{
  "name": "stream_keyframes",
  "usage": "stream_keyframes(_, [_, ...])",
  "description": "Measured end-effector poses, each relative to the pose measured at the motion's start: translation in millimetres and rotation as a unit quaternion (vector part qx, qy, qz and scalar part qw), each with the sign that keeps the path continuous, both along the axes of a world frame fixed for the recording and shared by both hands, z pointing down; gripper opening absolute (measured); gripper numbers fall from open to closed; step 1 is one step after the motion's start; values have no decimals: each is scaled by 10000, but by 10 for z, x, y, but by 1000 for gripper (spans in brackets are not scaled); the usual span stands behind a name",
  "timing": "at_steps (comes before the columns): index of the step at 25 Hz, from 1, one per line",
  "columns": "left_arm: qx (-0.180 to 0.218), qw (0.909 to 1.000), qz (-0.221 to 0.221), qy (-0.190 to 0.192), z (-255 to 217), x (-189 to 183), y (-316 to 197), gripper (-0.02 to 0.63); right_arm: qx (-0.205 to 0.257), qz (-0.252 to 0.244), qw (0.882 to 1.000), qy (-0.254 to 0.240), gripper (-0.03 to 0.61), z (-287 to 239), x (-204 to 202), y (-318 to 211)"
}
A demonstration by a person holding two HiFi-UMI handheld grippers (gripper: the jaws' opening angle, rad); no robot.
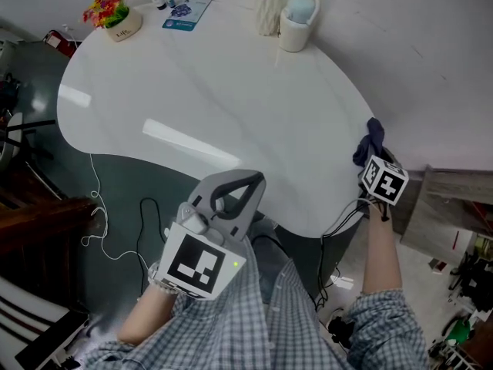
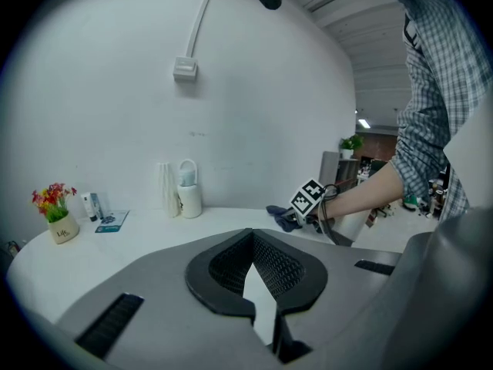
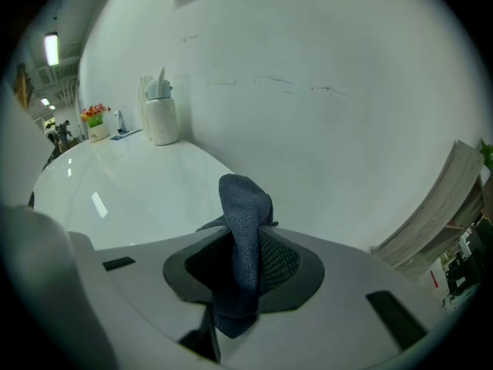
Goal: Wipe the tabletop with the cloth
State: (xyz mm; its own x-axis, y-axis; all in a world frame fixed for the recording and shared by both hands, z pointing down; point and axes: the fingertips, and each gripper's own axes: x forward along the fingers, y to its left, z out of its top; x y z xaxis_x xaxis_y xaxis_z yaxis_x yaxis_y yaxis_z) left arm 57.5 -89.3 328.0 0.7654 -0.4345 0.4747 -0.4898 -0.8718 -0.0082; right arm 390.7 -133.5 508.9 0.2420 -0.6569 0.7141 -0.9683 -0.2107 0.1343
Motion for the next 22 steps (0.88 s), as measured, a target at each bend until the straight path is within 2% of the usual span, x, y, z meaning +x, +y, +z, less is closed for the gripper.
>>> stream_keyframes(11, [-194,9990,-412,-33,81,-299,-112,5,65,-507,9987,41,83,-18,-313,-818])
stream_keyframes(17, [-271,9976,-633,-64,146,-469,-105,5,59,-1168,9930,148,83,-43,-599,-1218])
stream_keyframes(22, [-340,9964,-767,-68,191,-574,-70,5,210,-1716,9849,-134,83,-24,-868,-1367])
